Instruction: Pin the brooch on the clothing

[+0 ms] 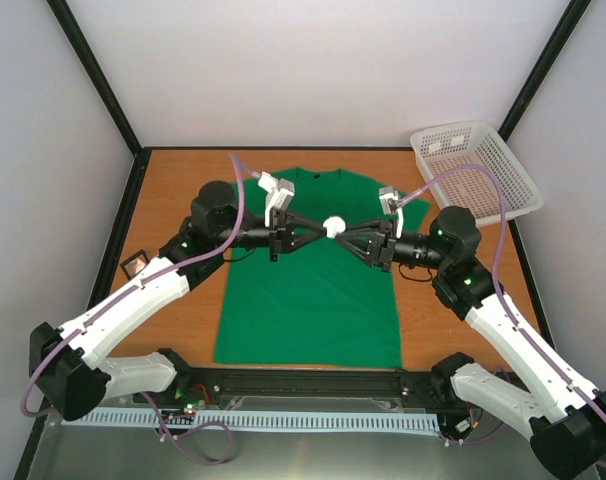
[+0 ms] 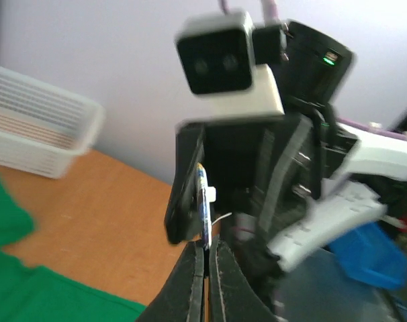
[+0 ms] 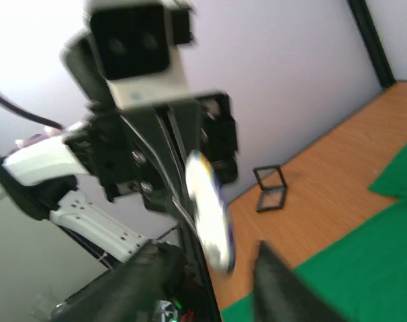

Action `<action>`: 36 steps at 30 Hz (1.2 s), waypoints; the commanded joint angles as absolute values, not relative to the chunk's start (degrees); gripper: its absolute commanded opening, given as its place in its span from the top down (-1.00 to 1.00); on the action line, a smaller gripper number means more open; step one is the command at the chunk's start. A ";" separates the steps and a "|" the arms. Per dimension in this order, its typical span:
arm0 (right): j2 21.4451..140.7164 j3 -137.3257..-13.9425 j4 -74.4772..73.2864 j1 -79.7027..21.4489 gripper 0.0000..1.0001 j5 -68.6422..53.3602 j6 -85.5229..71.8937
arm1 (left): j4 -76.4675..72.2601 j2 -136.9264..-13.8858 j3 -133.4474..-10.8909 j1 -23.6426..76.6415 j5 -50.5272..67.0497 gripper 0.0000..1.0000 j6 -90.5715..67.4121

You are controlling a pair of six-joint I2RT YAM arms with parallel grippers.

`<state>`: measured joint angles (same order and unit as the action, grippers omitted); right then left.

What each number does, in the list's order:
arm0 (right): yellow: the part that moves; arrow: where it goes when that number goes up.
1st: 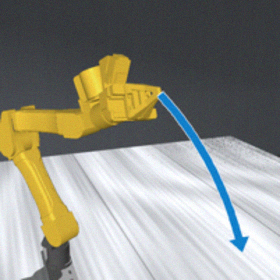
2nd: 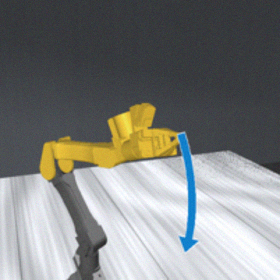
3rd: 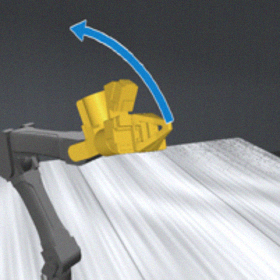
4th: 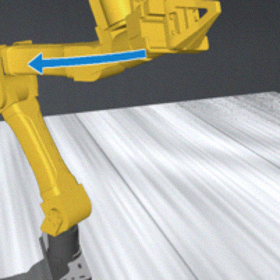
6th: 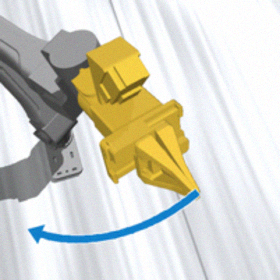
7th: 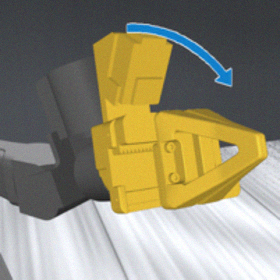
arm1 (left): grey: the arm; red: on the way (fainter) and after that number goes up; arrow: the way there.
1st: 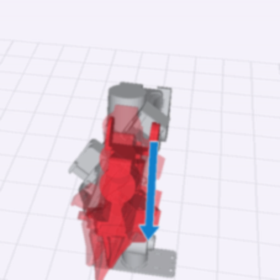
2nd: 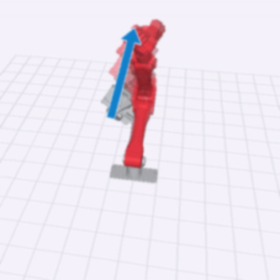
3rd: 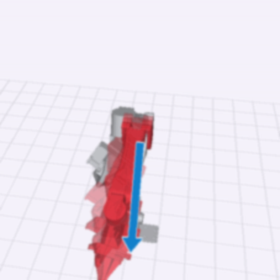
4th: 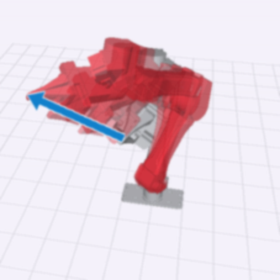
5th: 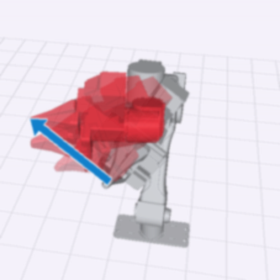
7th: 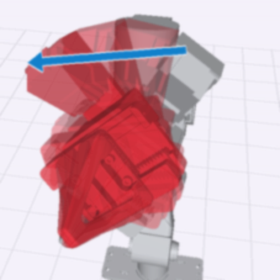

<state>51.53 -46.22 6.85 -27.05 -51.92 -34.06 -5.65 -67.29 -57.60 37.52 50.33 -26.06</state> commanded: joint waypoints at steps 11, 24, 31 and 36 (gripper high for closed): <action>71.28 -59.66 -21.98 -14.75 -0.53 -21.22 -14.24 | -1.89 -75.54 -59.87 37.46 -15.38 0.99 27.80; 108.94 -87.74 -31.08 -14.85 -0.17 -20.88 1.22 | -6.04 -100.87 -73.34 27.48 5.93 0.99 29.90; 116.81 -92.47 -35.39 -16.65 -0.30 -16.91 7.29 | -8.84 -106.41 -75.12 26.51 7.14 0.99 26.37; 121.69 -95.46 -37.95 -18.87 -0.38 -10.52 8.03 | -7.13 -108.10 -76.10 24.73 10.29 0.99 24.26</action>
